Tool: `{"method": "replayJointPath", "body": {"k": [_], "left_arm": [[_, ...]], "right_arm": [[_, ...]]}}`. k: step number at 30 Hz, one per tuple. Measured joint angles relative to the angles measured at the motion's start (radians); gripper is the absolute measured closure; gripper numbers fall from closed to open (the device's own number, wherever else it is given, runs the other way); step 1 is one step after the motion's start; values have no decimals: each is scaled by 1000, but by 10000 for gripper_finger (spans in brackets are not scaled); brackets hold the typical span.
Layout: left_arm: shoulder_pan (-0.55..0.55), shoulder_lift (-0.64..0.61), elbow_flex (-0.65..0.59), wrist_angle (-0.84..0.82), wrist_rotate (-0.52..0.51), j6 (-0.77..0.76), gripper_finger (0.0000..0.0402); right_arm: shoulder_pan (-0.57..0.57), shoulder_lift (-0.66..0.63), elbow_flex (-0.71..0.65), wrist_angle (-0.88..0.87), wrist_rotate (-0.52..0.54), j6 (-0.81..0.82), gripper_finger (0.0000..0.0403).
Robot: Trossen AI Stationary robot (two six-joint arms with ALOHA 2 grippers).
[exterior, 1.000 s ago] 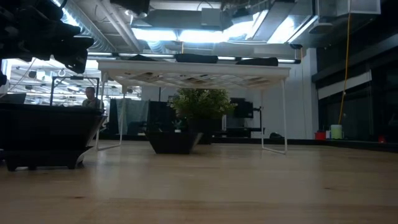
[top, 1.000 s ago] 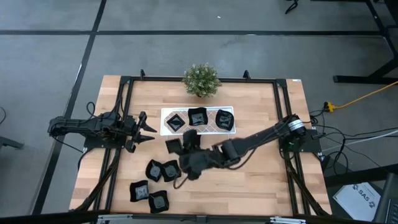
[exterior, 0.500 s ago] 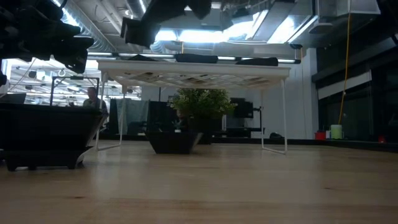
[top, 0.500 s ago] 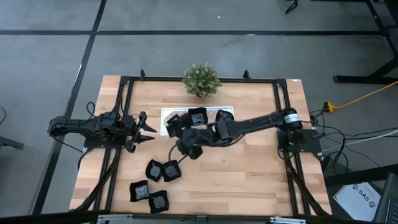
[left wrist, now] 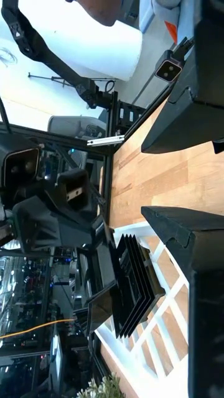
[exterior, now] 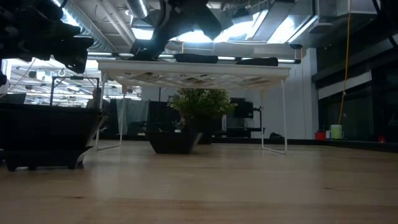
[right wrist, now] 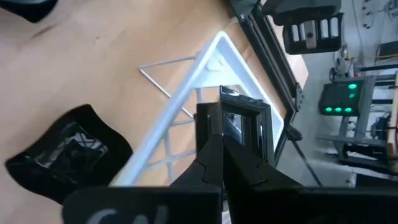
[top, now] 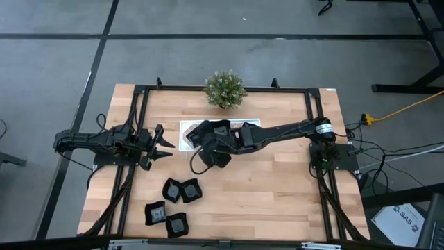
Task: Pick & Place Mini shaped plates
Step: Stack the black square plate on top of the black square plate on the shelf
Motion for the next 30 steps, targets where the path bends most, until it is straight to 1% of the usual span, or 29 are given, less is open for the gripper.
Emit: {"method": "replayJointPath", "body": {"k": [3, 7, 14, 20, 30], "left_arm": [[0, 0, 0, 0, 0, 0, 258], [0, 0, 0, 0, 0, 0, 258], [0, 0, 0, 0, 0, 0, 258], [0, 0, 0, 0, 0, 0, 258], [0, 0, 0, 0, 0, 0, 258]], "right_arm": [[-11, 0, 0, 4, -12, -29, 403], [-31, 0, 0, 19, -87, -41, 396], [-61, 0, 0, 42, -100, -45, 389], [-78, 0, 0, 38, -156, -38, 388], [-82, 0, 0, 32, -161, -34, 387]]}}
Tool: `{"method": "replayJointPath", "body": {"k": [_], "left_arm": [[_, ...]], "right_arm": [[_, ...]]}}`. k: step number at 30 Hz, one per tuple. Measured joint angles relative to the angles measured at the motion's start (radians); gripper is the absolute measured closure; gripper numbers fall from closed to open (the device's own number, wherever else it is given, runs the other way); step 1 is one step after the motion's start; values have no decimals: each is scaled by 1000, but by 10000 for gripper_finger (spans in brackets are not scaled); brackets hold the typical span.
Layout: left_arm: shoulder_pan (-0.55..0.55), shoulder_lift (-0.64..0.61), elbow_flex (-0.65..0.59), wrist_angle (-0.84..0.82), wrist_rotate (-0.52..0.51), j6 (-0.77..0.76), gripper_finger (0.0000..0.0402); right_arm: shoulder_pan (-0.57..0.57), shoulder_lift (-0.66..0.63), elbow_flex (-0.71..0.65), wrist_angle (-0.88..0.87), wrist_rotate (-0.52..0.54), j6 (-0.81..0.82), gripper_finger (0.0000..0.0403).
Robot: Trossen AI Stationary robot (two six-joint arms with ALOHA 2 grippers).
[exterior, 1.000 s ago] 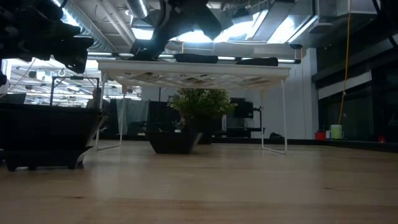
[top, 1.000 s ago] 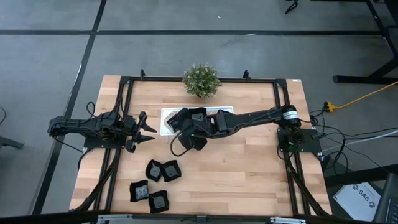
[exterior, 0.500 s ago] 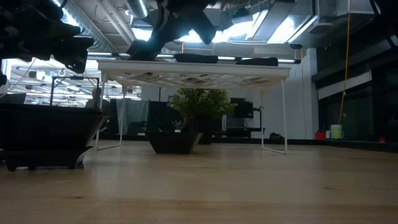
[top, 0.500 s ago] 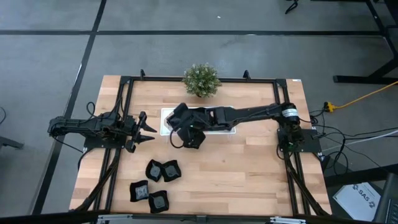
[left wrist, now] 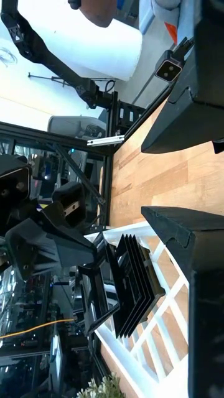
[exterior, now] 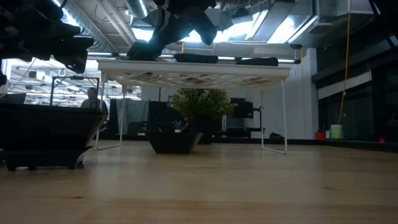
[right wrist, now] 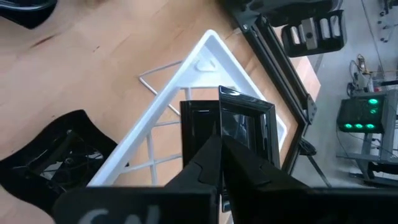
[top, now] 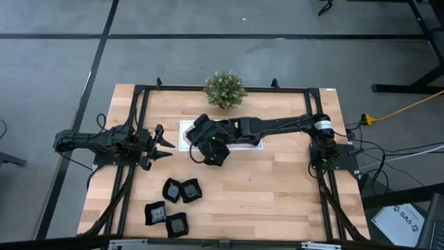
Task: Pick & Place Mini shaped plates
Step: Stack the black square plate on top of the black square plate on the shelf
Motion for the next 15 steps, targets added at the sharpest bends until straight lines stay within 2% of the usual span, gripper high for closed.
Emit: {"method": "replayJointPath", "body": {"k": [9, 15], "left_arm": [[0, 0, 0, 0, 0, 0, 258], [0, 0, 0, 0, 0, 0, 258]], "right_arm": [[-11, 0, 0, -9, -40, 5, 384], [-17, 0, 0, -18, -49, 26, 349]]}}
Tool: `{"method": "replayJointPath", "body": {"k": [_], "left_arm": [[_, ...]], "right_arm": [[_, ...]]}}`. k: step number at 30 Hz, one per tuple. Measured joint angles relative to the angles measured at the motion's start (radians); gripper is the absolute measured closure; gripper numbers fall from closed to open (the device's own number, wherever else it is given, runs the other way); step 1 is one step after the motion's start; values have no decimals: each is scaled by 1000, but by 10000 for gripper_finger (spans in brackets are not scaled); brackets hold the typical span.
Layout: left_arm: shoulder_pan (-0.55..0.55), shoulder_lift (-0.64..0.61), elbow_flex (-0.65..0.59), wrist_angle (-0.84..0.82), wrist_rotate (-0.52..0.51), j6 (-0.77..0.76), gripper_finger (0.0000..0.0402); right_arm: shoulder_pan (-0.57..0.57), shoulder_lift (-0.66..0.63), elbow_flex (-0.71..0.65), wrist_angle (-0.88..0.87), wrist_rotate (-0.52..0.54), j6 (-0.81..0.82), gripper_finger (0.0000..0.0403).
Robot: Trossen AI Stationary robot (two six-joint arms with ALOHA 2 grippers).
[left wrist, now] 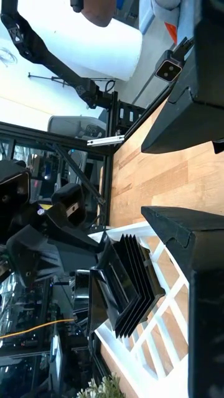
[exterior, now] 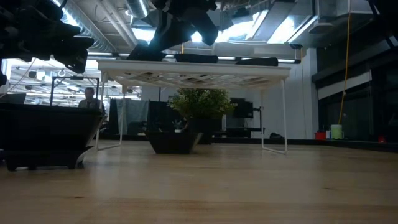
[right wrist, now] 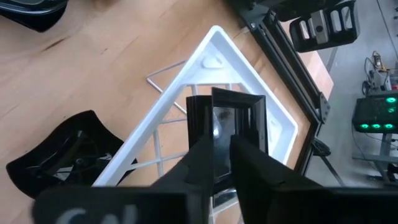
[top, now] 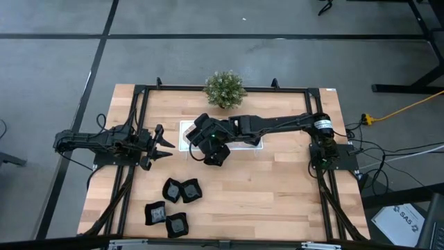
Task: Pick & Place Mini shaped plates
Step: Stack the black square plate on top of the black square plate on the shelf
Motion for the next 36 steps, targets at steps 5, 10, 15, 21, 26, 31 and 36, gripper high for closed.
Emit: {"method": "replayJointPath", "body": {"k": [5, 10, 15, 21, 26, 31, 36], "left_arm": [[0, 0, 0, 0, 0, 0, 258], [0, 0, 0, 0, 0, 0, 258], [0, 0, 0, 0, 0, 0, 258], [0, 0, 0, 0, 0, 0, 258], [0, 0, 0, 0, 0, 0, 258], [0, 0, 0, 0, 0, 0, 258], [0, 0, 0, 0, 0, 0, 258]], "right_arm": [[-1, 0, 0, -2, 0, 0, 311], [-1, 0, 0, -2, 1, 0, 288], [-1, 0, 0, -2, 1, 0, 287], [-1, 0, 0, -1, 2, 0, 312], [-1, 0, 0, -1, 2, 0, 341], [-1, 0, 0, -1, 0, 0, 371], [-1, 1, 0, -1, 0, 0, 396]]}}
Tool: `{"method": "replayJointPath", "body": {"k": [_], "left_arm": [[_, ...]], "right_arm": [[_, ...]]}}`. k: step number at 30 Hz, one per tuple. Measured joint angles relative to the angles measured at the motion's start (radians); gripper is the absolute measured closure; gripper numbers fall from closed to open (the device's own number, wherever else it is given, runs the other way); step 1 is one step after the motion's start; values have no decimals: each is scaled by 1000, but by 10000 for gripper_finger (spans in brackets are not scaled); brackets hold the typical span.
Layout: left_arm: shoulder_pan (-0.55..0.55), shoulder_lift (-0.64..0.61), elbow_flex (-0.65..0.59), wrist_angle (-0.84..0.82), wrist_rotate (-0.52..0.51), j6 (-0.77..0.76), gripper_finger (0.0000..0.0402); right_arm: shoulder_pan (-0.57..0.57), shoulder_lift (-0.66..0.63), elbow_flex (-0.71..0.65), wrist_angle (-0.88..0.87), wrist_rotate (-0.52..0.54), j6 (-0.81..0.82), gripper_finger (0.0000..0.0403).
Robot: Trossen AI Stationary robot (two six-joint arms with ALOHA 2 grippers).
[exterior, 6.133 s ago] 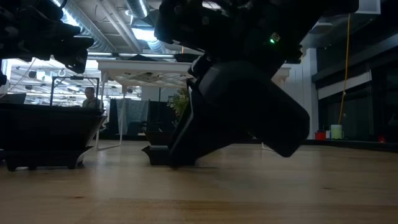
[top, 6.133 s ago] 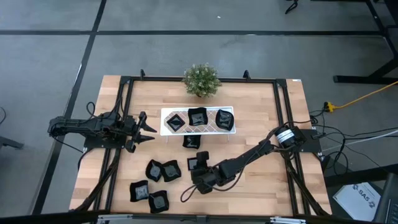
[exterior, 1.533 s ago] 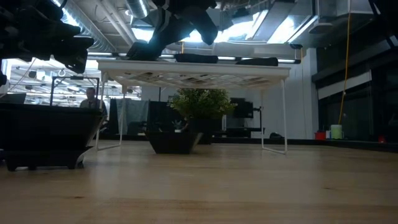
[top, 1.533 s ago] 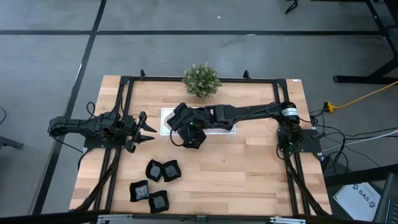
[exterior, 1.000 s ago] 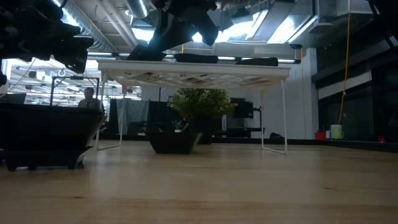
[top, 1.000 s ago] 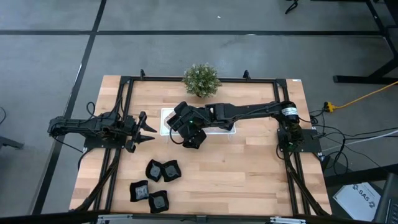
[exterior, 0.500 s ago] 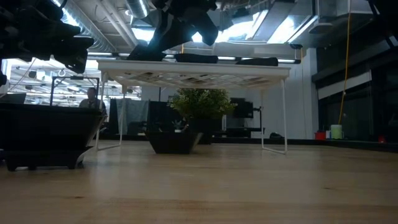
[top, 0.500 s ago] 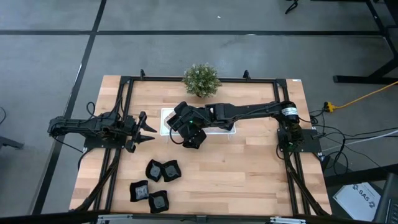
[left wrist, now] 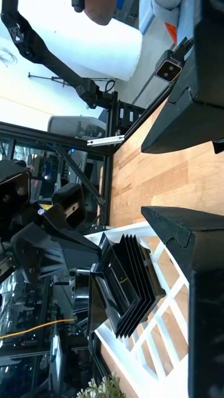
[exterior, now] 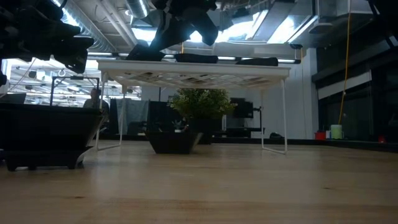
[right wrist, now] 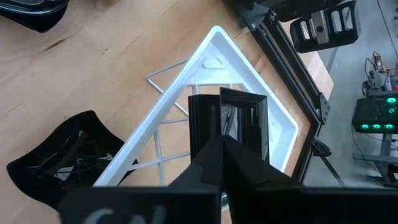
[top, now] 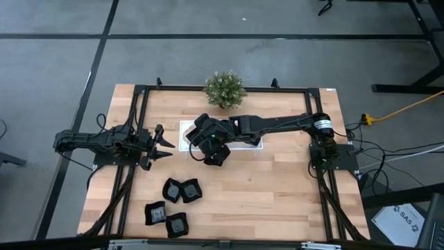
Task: Pick & Place Mini shaped plates
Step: Stack the black square plate on top of the black square plate on the shelf
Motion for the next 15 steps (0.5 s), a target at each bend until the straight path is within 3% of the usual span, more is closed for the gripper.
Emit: {"method": "replayJointPath", "body": {"k": [15], "left_arm": [[0, 0, 0, 0, 0, 0, 258]], "right_arm": [[-3, 24, 0, 2, -16, 4, 395]]}}
